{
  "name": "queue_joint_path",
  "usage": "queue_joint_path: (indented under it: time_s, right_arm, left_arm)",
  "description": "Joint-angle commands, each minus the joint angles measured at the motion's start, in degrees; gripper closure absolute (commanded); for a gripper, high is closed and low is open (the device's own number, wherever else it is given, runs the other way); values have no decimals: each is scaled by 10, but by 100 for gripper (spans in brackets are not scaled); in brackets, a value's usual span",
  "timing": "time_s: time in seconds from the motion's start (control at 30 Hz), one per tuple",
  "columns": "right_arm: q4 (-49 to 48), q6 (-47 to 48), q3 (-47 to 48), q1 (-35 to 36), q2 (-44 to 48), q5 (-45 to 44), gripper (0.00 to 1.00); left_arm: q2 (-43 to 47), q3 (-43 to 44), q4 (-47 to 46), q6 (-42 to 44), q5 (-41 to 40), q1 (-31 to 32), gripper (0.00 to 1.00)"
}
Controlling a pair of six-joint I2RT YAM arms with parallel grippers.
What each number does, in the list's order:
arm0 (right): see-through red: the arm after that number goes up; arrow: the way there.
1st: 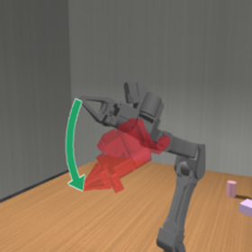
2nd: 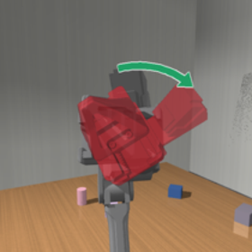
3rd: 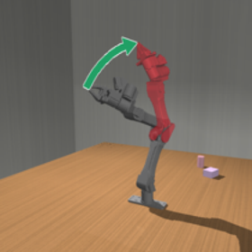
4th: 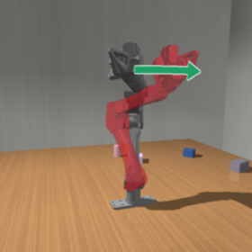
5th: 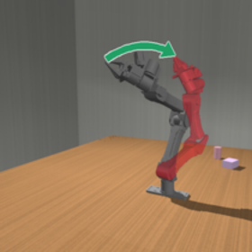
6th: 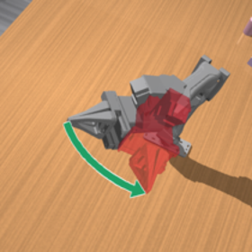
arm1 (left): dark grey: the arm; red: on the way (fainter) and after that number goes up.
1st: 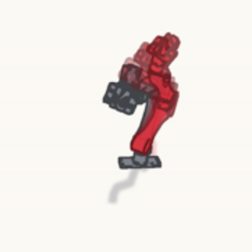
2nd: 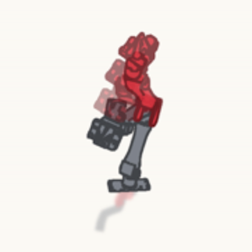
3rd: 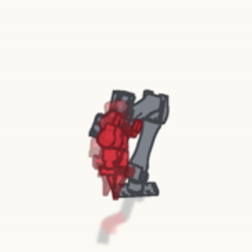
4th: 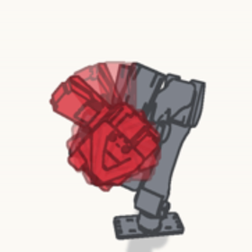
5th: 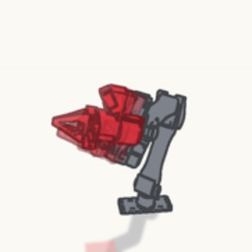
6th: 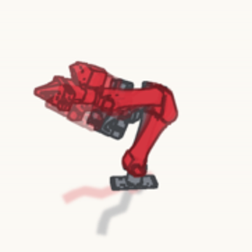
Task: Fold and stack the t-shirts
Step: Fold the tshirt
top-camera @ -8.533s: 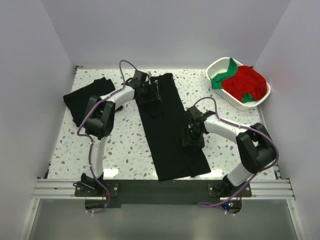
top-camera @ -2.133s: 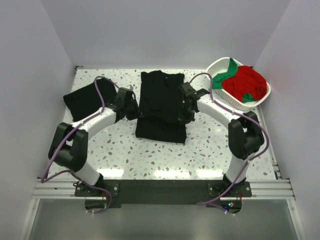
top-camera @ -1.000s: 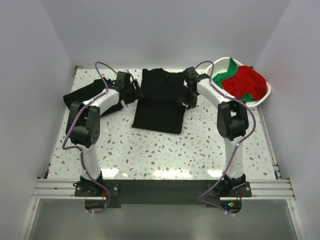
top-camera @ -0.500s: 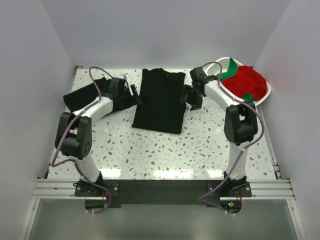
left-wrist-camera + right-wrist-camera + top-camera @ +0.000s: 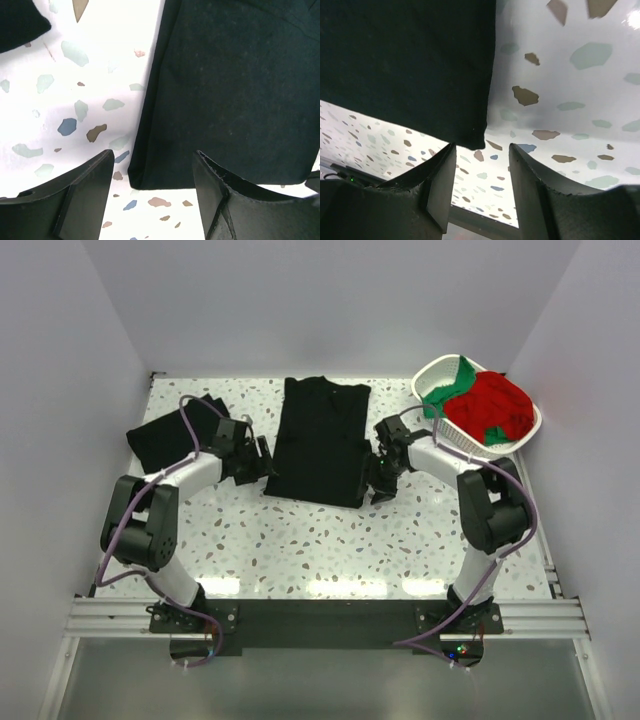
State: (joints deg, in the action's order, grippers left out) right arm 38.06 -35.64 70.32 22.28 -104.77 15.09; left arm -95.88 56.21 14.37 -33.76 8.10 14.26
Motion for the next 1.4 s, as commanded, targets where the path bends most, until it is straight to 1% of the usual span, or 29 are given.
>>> queue_joint_path:
  time_s: [0.0, 0.37, 0.57, 0.73, 0.87, 1.07, 1.2, 1.27, 1.3, 1.37]
  right_arm:
    - [-45, -22, -12, 13, 26, 20, 51]
    - [-49, -16, -19, 29, -20, 0, 57]
    - [-54, -12, -20, 29, -32, -7, 64]
    - [-53, -11, -18, 29, -41, -6, 74]
    - [-53, -11, -19, 29, -42, -7, 77]
    - [-44, -7, -14, 29, -43, -12, 78]
    - [-43, -7, -12, 29, -45, -13, 78]
    - [-43, -8, -12, 29, -47, -12, 78]
    - [-43, -8, -11, 29, -47, -12, 78]
    - [-41, -7, -9, 29, -47, -11, 79]
  left_arm:
    - [33, -13, -15, 18, -5, -3, 32]
    - [45, -36, -16, 19, 1, -2, 35]
    - [42, -46, -23, 20, 13, -3, 37]
    - [32, -49, -24, 18, 22, -3, 38]
    - [27, -51, -30, 14, 31, -2, 40]
    - [24, -66, -22, 7, 35, -2, 49]
    - [32, -80, -20, 4, 20, -2, 50]
    - [31, -84, -30, 3, 29, -2, 51]
    - [25, -84, -32, 3, 32, -2, 55]
    - [18, -84, -34, 0, 37, -1, 57]
